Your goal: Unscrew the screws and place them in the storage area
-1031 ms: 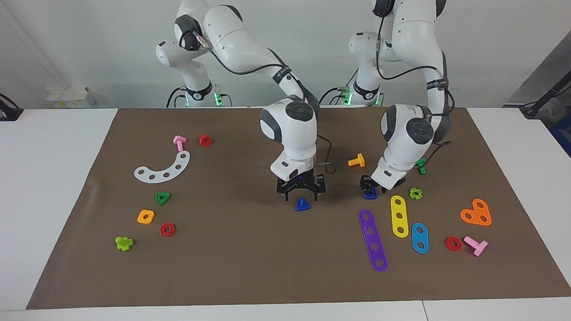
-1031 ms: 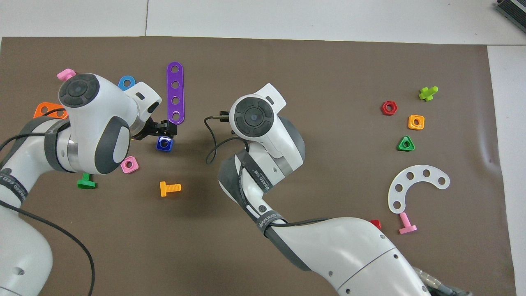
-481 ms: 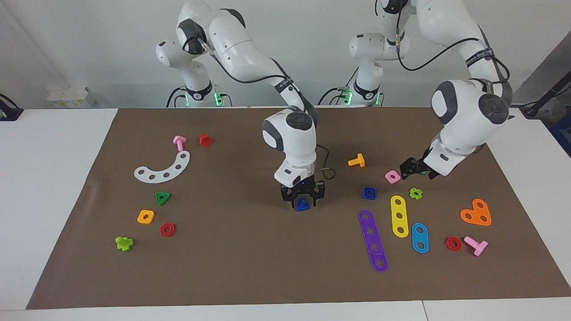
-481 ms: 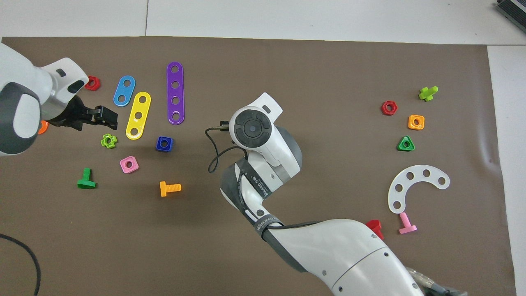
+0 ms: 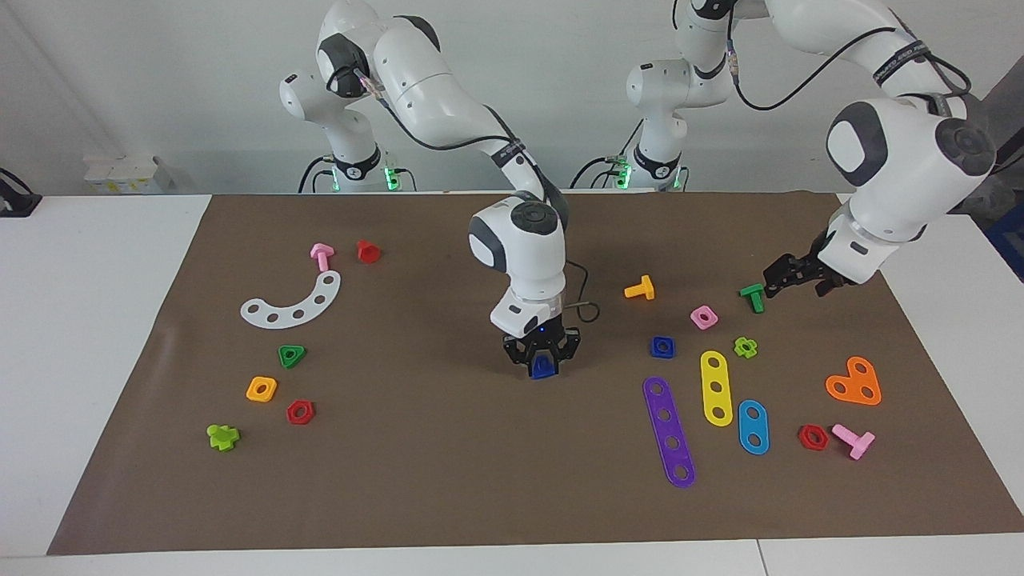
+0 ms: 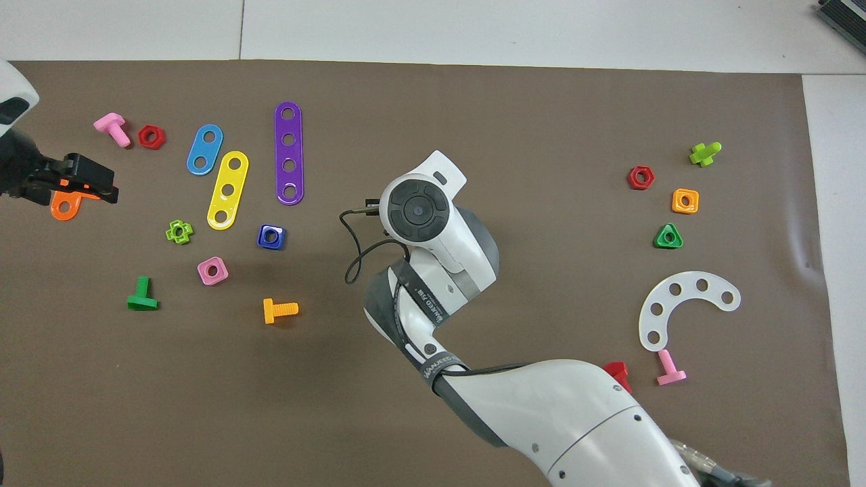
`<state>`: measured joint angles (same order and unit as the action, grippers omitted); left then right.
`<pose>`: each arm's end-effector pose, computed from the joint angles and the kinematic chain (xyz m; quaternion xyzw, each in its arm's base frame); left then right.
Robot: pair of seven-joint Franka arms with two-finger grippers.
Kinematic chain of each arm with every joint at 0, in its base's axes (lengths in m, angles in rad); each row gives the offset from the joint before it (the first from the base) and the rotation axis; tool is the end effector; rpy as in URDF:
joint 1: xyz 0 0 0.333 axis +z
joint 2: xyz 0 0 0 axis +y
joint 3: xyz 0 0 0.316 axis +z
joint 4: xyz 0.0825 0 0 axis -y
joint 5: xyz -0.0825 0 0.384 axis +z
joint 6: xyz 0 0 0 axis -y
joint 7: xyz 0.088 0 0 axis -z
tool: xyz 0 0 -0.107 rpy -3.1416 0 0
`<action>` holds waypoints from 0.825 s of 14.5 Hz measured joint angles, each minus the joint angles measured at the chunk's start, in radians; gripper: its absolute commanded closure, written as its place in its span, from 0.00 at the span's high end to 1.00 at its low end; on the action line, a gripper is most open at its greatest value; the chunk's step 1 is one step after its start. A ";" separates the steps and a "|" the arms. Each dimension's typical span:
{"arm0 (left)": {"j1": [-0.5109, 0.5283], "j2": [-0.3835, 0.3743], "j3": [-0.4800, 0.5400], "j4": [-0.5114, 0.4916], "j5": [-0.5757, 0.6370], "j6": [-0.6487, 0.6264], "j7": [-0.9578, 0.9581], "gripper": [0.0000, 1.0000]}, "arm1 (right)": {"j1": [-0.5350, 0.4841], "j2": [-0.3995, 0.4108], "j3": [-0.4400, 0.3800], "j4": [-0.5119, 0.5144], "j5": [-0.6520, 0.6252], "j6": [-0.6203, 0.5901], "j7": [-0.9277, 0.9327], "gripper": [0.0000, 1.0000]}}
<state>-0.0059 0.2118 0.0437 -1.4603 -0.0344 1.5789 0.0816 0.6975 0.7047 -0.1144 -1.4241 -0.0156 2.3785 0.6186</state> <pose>0.6149 0.0170 0.5533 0.9986 -0.0212 -0.0456 0.0153 0.6148 0.4274 0.3075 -0.9911 -0.0054 -0.1275 0.0376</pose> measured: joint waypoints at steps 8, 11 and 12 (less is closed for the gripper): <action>-0.002 -0.007 -0.017 0.091 0.022 -0.084 -0.001 1.00 | -0.009 -0.005 -0.004 0.005 -0.001 -0.003 -0.019 0.00; -0.002 -0.032 -0.020 0.094 0.026 -0.085 -0.001 1.00 | -0.020 -0.035 -0.038 0.003 -0.011 -0.022 -0.032 0.00; -0.002 -0.039 -0.020 0.094 0.026 -0.081 -0.001 1.00 | -0.033 -0.061 -0.050 -0.013 -0.011 -0.030 -0.065 0.00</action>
<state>-0.0079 0.1732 0.0233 -1.3658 -0.0085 1.4977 0.0810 0.6646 0.6434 -0.1643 -1.4367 -0.0270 2.3482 0.5539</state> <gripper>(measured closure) 0.000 0.819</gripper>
